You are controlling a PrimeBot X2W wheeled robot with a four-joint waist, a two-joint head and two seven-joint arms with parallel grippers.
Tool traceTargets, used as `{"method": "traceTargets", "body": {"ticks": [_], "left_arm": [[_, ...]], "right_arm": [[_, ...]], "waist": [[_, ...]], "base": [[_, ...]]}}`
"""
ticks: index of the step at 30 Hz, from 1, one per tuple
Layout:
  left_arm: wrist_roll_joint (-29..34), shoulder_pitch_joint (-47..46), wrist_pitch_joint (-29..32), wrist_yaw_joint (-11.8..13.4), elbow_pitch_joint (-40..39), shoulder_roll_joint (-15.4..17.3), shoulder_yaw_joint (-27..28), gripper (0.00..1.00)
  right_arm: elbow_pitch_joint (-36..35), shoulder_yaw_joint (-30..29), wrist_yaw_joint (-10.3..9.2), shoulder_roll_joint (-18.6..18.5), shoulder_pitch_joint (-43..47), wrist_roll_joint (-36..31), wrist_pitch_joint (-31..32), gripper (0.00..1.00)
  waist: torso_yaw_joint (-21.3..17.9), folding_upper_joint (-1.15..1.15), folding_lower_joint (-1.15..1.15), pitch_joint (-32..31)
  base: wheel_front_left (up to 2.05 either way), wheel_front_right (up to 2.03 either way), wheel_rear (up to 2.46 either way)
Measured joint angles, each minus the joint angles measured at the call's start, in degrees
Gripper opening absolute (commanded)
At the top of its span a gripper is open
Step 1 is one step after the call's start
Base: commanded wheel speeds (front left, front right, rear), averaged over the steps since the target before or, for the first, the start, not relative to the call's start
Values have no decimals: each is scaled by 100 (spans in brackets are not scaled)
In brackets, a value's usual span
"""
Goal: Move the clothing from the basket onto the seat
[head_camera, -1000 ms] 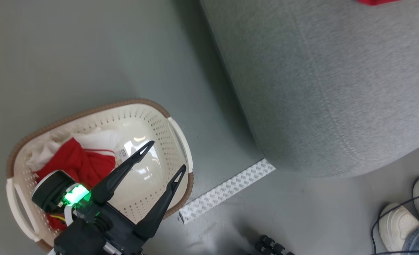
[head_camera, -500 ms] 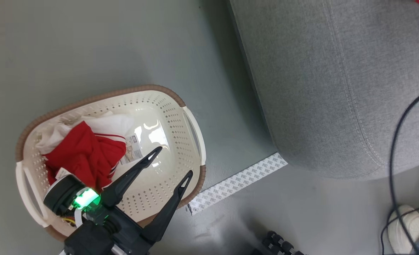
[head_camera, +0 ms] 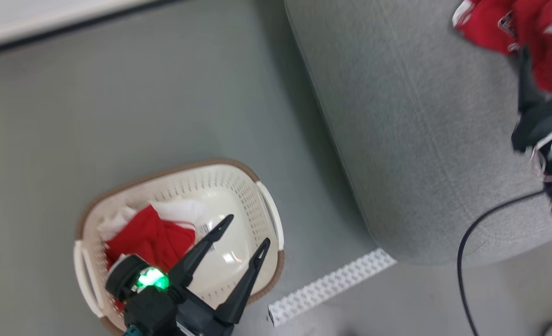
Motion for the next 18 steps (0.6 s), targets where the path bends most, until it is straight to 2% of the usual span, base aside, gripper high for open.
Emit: {"method": "traceTargets", "body": {"ticks": [6, 12, 14, 18], "left_arm": [[-15, 431, -8, -57, 345, -458, 266, 100], [-169, 801, -8, -22, 779, -903, 973, 100], [-104, 850, -9, 58, 907, -1023, 1240, 100], [65, 1000, -9, 282, 1061, -1245, 1749, 100]], "right_arm": [[-641, 111, 0, -53, 1051, 215, 77, 100], [-1717, -249, 0, 7, 2186, 162, -118, 100], [-2100, -454, 0, 159, 2565, 138, -176, 100], [-2761, -833, 0, 690, 3362, 57, -293, 100]], "waist": [[161, 0, -1, -781], [420, -1, -1, -1545], [540, -1, -2, -1772], [837, -1, -2, -2167]], "base": [[0, 0, 0], [0, 0, 0], [0, 0, 0], [0, 0, 0]]}}
